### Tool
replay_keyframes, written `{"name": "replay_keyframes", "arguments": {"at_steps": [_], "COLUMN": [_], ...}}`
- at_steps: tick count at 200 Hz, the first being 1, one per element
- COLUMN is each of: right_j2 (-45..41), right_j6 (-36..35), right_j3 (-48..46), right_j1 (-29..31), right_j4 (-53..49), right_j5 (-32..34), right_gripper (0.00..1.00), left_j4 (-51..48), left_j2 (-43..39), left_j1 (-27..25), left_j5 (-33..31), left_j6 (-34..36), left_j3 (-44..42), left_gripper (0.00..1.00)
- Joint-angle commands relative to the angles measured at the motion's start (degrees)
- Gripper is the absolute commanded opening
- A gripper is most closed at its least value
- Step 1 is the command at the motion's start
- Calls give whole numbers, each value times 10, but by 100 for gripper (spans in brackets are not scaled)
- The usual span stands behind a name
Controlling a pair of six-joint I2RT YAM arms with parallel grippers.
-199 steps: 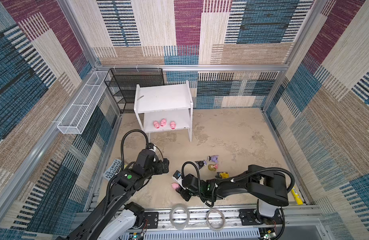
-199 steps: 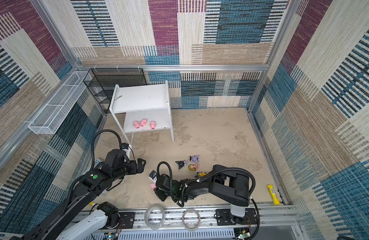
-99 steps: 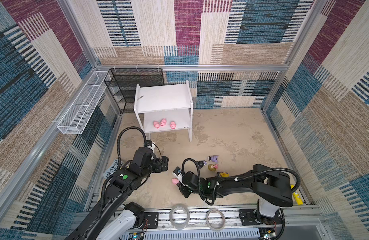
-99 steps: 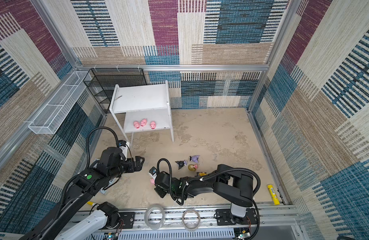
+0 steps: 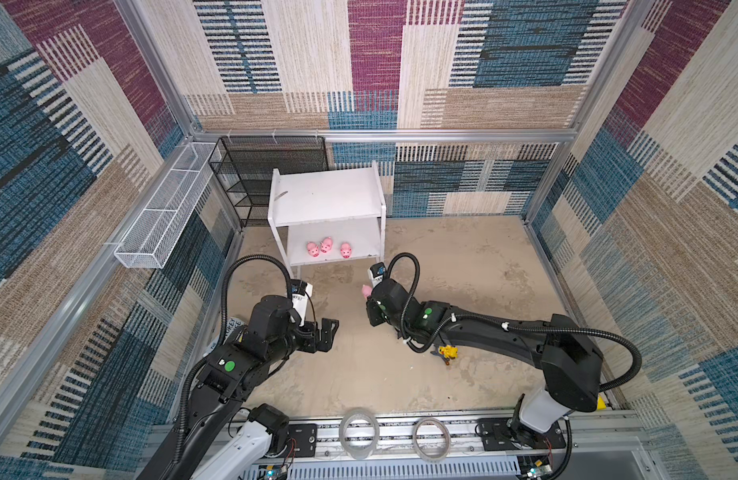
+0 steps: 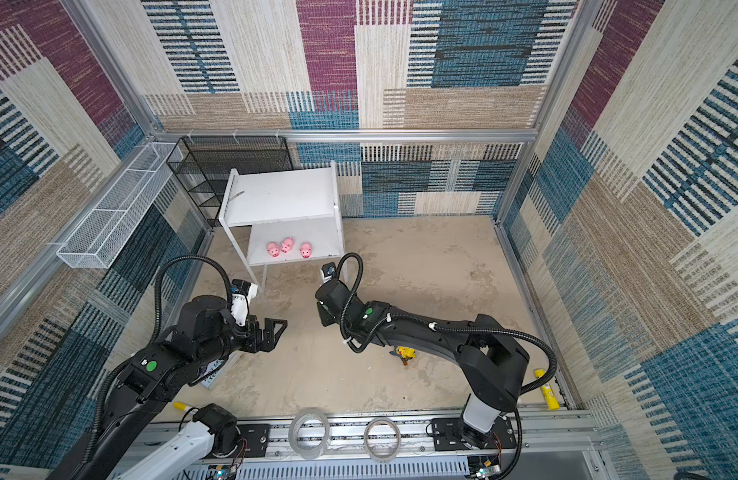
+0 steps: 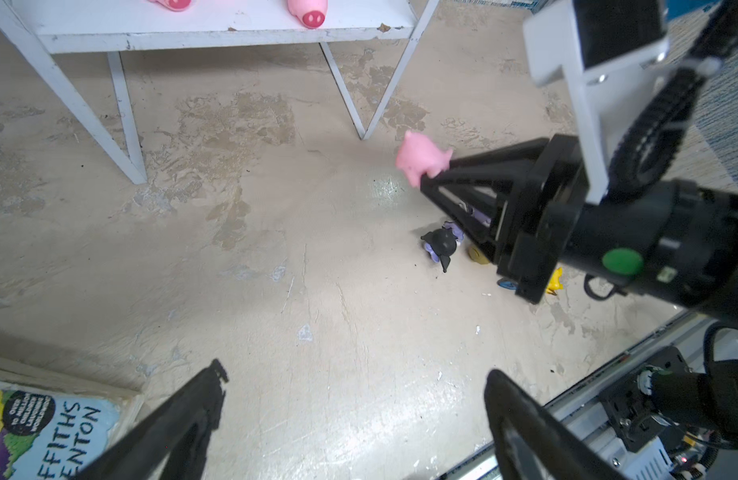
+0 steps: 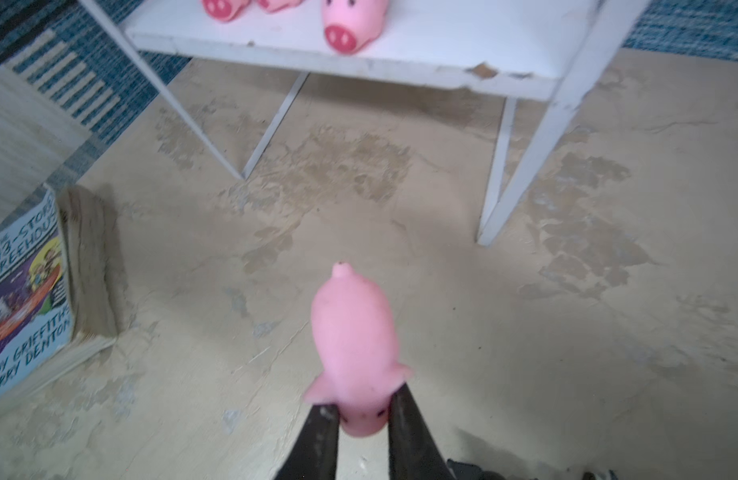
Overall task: Place and organize the plastic toys onto the shelf
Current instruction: 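Carry the pig with the right gripper to the shelf's lower level, then lower the held pig beside the three pigs on the shelf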
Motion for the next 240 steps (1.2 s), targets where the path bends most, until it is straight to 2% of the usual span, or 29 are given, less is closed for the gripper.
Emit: {"name": "replay_keyframes", "arguments": {"at_steps": [1,49,112,160,240], "right_j2": [6,58,142,182,221], "right_j6": [15,6,13,22,-8], "right_j3": [18,93,213,262,289], "right_j1": [-7,-16,-25,-26,-40], "right_j4": [9,26,-3,-4,26], "right_j5": [36,70,115,138,142], "right_gripper": [22,22,22,22,23], "left_j4": [-4,-5,-16,-17,-22], "left_j2": [-2,-2,-7,-24,-45], "left_j1": [0,0,0,0,0], "left_j5": [18,43,42,36,26], "left_j6": [22,43,64,63,59], "left_j3": [-2,7,17,15,13], "left_gripper": [99,99,99,99,99]}}
